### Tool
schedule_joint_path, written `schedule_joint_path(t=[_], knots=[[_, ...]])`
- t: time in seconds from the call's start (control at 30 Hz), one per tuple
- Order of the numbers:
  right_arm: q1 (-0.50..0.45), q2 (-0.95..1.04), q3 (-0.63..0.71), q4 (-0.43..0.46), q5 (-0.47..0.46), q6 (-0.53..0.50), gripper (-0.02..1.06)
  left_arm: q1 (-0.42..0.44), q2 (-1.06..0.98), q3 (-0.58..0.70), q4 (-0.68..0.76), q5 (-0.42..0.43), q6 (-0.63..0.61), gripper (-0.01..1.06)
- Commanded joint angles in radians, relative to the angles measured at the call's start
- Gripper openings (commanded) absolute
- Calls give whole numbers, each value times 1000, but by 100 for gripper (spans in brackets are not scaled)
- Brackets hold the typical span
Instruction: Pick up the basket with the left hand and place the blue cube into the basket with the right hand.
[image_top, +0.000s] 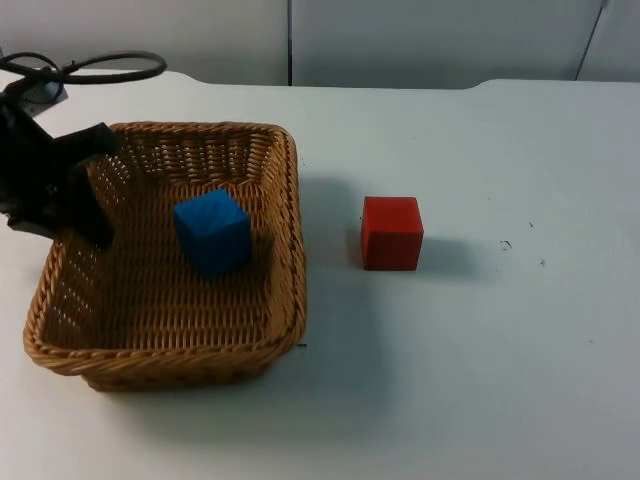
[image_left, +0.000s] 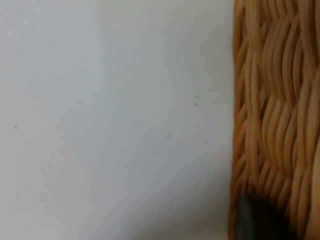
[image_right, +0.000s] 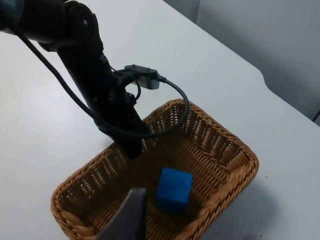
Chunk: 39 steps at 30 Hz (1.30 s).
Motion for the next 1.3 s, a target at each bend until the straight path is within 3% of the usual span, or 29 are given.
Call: schedule_joint_path(t=[0.0, 0.17, 0.37, 0.47, 0.8, 1.27], knots=[[-1, -12, 5, 4, -2, -4, 101, 0, 0, -6, 7, -22, 11, 30], [-1, -12, 5, 4, -2, -4, 101, 0, 0, -6, 7, -32, 11, 48], [-1, -12, 5, 4, 1, -4, 101, 0, 0, -50, 41, 3, 8, 59], [-1, -12, 5, 2, 3, -4, 101, 0, -4, -97, 72, 39, -1, 61], [-1, -12, 5, -3, 20, -4, 101, 4, -99, -214, 297, 105, -237, 61], [-1, -12, 5, -26, 18, -21, 101, 9, -424, -212, 327, 141, -239, 61]])
